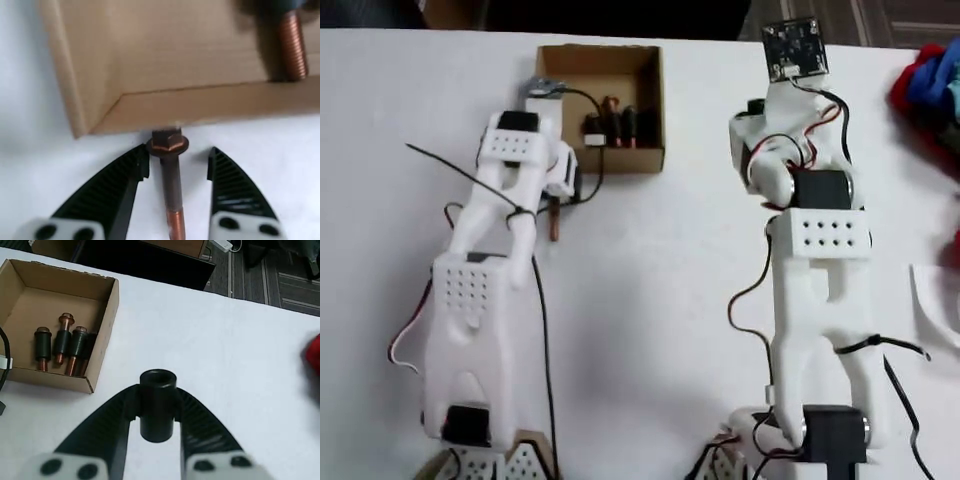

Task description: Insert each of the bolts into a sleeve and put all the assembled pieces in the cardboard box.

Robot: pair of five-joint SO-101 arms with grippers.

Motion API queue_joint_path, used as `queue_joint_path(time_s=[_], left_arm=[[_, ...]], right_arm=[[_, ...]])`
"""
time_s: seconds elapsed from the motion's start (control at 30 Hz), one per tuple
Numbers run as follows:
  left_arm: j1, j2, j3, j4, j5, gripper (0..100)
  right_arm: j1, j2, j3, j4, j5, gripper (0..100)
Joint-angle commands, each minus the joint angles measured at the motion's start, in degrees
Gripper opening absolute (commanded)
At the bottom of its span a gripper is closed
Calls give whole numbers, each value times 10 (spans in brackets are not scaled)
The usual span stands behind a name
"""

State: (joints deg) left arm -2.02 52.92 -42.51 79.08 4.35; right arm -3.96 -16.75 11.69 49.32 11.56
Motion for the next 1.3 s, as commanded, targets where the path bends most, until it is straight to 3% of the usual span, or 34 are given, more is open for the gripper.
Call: queue_joint_path(time_s=[0.0, 0.17, 0.3, 0.5, 0.67, 0.87, 1.03, 1.13, 1.27], left_arm=[[-10, 19, -50, 2, -7, 194], [-10, 46, -92, 39, -7, 170], [-10, 55, -116, 76, -8, 18], [-4, 50, -160, 134, -6, 25], [6, 50, -276, 227, -4, 25], [19, -23, -393, 235, -4, 24], [51, -160, -385, 235, -4, 24], [69, -244, -339, 235, 6, 24], [87, -371, -189, 233, 37, 24]], right_arm=[[3, -32, -11, -15, -4, 20], [4, -30, -11, -22, -4, 20], [4, -30, -10, -22, -4, 20], [4, -29, -7, -24, -4, 20], [4, -29, -5, -29, -4, 20], [3, -37, 25, -27, -11, 20], [-6, -68, 71, -38, -98, 20], [-36, -87, 115, -58, -92, 20], [-74, -109, 183, -90, -73, 20]])
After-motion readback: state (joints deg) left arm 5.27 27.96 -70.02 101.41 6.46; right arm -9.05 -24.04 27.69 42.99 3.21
